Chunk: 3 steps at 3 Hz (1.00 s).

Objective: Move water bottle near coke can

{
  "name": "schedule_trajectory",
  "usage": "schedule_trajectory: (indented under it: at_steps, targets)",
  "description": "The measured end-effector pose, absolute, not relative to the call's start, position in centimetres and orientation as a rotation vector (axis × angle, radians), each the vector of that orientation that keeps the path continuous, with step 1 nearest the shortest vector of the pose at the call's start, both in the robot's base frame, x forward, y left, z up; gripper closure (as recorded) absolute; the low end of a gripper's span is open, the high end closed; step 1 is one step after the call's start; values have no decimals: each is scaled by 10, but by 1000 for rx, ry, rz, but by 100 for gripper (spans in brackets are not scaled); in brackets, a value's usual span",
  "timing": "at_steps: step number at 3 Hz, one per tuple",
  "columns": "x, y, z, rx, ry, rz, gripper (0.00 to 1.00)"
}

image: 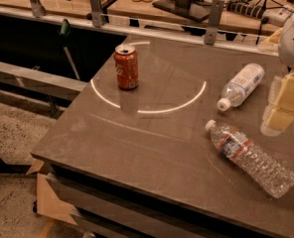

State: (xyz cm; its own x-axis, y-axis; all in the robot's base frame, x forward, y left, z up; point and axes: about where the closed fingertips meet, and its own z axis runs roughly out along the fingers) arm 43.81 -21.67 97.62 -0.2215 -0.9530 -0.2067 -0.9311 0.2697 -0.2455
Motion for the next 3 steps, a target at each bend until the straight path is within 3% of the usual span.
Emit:
schedule_trajectory:
  at_steps: [2, 3]
  targets:
    - [432, -210, 978, -1654, 2284, -77, 0]
    - [397, -185, 962, -1387, 2417, 101, 0]
